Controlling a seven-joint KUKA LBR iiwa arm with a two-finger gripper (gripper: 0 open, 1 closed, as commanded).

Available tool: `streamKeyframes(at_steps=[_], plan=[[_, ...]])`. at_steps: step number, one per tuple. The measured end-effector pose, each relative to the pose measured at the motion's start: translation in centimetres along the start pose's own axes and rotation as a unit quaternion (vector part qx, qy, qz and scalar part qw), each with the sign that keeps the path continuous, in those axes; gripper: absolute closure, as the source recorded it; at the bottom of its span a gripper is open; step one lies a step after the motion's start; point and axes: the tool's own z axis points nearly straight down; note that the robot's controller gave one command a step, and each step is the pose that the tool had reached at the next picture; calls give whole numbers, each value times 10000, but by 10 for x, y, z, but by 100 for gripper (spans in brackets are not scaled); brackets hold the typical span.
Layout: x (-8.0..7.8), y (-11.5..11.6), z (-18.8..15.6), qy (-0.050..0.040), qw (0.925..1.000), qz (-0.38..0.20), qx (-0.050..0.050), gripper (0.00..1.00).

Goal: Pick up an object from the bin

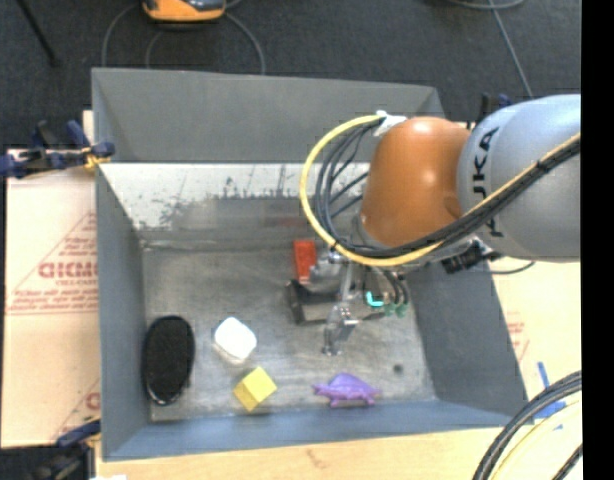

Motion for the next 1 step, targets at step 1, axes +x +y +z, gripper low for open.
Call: streamKeyframes(at_steps=[1], plan=[[-2,0,-3,-33,10000,2,0,0]])
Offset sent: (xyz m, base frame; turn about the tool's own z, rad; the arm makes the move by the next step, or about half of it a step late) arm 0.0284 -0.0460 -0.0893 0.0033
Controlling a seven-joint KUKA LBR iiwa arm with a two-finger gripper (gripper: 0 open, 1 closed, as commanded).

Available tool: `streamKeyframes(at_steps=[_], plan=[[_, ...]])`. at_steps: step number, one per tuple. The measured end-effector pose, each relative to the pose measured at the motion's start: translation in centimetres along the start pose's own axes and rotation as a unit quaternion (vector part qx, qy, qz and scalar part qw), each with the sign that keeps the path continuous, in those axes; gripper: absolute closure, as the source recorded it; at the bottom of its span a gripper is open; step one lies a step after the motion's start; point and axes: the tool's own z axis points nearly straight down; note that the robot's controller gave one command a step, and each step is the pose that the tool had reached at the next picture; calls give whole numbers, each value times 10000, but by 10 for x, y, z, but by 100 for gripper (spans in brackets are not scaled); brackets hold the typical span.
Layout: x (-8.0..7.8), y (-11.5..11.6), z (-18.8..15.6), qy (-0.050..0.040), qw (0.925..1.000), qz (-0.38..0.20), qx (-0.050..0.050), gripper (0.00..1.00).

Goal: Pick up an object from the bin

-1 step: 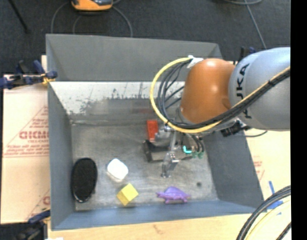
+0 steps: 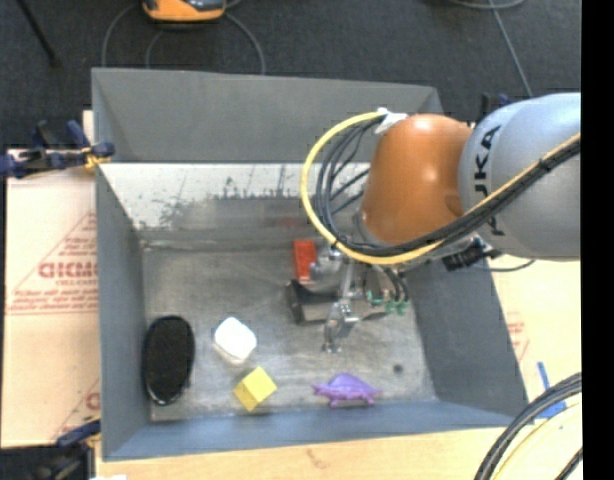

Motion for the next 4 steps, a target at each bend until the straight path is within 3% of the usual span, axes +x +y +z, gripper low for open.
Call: streamKeyframes(at_steps=[1,3,4], plan=[[-33,-46,86,-98,10000,11,-6,100],[-33,-46,86,-99,10000,13,-7,100],[-38,-41,87,-91,9987,-501,35,100]])
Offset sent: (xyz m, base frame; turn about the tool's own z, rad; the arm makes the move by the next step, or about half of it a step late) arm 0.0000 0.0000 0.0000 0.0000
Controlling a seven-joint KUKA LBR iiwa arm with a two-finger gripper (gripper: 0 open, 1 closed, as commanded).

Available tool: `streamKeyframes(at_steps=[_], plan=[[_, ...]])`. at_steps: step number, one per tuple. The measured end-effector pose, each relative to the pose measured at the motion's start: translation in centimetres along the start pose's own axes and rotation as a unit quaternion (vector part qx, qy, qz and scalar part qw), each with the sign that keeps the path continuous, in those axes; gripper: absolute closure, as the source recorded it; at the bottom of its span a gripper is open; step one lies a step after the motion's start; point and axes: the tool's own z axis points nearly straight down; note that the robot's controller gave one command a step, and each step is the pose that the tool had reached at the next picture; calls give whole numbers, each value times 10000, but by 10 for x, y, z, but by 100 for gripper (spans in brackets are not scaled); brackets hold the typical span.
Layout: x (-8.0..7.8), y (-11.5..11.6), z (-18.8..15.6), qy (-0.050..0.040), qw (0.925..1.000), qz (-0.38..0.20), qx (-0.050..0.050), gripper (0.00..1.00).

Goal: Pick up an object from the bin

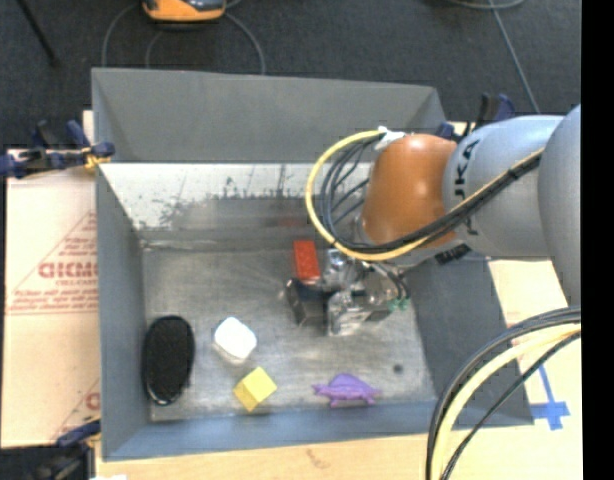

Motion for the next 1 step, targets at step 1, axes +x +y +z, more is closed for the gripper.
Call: streamKeyframes(at_steps=[1], plan=[[4,-1,-2,-25,10000,-11,-16,100]])
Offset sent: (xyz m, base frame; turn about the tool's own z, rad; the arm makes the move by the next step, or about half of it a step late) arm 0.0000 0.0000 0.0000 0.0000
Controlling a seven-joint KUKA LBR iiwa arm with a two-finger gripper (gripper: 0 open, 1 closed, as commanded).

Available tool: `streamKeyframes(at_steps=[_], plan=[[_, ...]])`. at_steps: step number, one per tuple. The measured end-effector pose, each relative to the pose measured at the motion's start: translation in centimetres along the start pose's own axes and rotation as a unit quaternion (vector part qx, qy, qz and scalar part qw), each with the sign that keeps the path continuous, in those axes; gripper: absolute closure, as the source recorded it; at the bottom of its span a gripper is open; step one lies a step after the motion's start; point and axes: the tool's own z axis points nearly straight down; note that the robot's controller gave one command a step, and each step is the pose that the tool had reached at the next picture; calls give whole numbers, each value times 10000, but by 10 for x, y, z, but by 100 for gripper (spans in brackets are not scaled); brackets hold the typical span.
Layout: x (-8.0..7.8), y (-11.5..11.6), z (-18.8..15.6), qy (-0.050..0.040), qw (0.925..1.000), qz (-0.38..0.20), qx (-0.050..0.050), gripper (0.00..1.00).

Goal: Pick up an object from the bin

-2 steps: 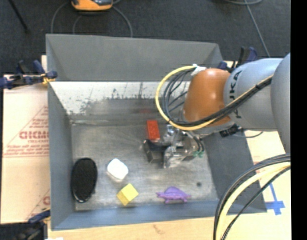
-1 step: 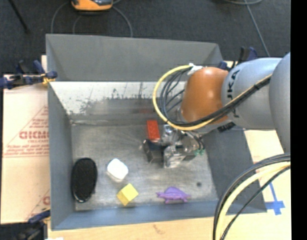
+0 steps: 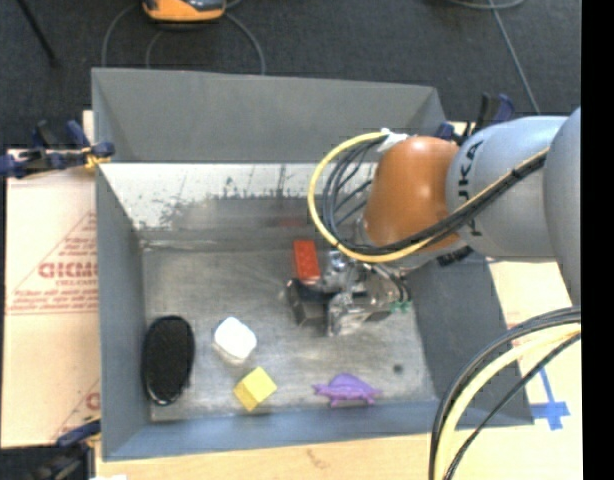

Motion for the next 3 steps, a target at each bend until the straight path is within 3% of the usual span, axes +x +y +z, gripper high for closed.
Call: streamKeyframes(at_steps=[2,3], plan=[[0,0,0,0,10000,10,-1,100],[25,-13,-224,146,9999,-66,-20,100]])
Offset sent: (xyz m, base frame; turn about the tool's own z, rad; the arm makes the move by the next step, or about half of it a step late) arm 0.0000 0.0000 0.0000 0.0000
